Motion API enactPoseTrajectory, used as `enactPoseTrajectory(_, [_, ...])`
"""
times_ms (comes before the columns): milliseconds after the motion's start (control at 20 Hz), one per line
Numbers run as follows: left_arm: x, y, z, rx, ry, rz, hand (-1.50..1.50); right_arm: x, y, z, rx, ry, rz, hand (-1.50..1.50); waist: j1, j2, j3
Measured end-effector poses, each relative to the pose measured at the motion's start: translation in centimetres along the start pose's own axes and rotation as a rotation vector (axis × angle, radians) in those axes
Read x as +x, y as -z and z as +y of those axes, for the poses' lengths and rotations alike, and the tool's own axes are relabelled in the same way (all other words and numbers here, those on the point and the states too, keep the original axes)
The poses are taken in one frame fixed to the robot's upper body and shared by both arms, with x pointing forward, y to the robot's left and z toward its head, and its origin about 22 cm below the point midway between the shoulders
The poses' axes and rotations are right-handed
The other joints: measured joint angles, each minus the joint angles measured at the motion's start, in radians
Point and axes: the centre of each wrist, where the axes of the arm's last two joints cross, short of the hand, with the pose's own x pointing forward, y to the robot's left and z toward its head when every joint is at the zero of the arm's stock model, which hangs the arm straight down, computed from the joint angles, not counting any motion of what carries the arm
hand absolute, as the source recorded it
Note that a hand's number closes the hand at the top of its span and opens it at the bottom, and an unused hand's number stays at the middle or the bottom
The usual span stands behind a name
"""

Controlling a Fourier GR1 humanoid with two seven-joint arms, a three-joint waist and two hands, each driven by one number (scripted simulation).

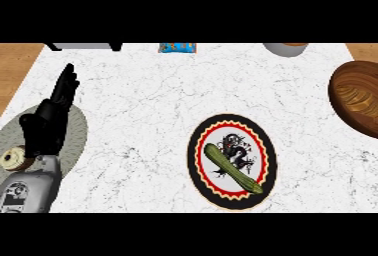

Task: Pick the croissant from the plate and place it in the bowl

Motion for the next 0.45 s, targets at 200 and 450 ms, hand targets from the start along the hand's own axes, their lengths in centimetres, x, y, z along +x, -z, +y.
enactPoseTrajectory(200, [0.4, -0.3, -0.3, 0.0, 0.004, 0.0, 0.0, -1.2, -1.7, -0.9, 0.045, 0.024, -0.017, -1.5, -0.003, -0.003, -0.001])
enactPoseTrajectory(450, [0.6, -0.2, -0.5, 0.006, 0.0, -0.003, 0.0, -2.2, -3.1, -1.1, 0.055, 0.024, -0.015, -1.5, -0.005, -0.004, -0.001])
